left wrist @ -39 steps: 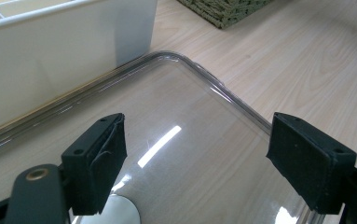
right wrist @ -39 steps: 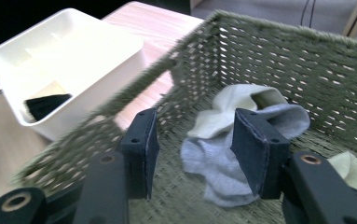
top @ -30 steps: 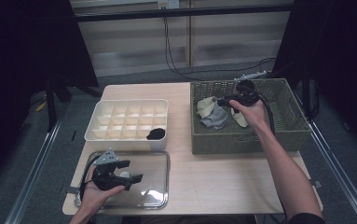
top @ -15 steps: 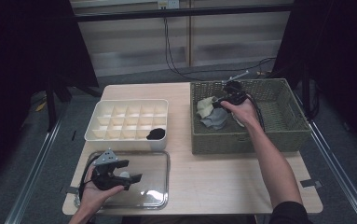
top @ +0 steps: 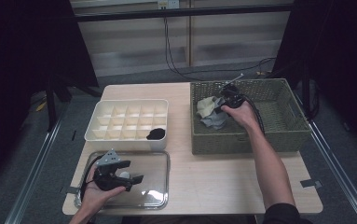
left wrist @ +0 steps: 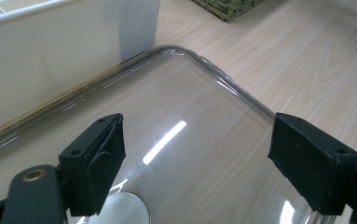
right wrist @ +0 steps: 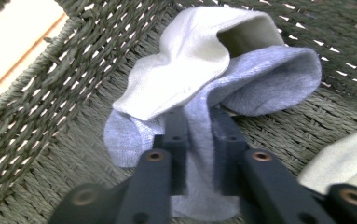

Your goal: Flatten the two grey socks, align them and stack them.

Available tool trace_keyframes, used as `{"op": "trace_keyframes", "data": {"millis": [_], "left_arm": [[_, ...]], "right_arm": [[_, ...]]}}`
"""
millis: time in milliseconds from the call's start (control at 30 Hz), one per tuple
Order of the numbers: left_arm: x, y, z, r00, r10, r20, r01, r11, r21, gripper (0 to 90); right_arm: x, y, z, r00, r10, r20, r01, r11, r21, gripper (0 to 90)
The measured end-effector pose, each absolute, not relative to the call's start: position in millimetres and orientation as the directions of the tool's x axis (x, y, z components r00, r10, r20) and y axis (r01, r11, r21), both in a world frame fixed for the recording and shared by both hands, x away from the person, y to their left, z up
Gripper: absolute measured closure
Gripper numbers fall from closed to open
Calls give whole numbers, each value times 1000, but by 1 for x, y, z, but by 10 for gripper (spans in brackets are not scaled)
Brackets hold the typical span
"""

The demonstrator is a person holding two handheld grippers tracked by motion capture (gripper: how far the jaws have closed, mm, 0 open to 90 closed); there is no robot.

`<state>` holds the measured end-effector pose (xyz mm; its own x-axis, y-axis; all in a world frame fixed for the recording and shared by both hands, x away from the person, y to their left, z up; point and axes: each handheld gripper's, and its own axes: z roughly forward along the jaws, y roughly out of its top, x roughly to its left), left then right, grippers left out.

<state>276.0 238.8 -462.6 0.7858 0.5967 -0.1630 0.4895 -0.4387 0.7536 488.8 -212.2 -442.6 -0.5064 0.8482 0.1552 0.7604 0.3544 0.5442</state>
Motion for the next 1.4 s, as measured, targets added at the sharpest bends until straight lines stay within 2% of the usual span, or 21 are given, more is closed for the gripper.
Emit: {"op": "trace_keyframes", "data": {"millis": [100, 667, 1400], "left_arm": [[275, 239, -462, 787, 597, -157, 486, -441, 755, 179], [277, 243, -464, 779, 606, -163, 493, -430, 756, 175], [277, 241, -464, 778, 607, -162, 493, -430, 756, 175]], "right_arm": [[487, -214, -440, -507, 847, 162, 750, 340, 567, 873], [478, -228, -422, -501, 840, 208, 686, 239, 687, 884], [456, -243, -399, -525, 820, 227, 625, 191, 757, 884]]}}
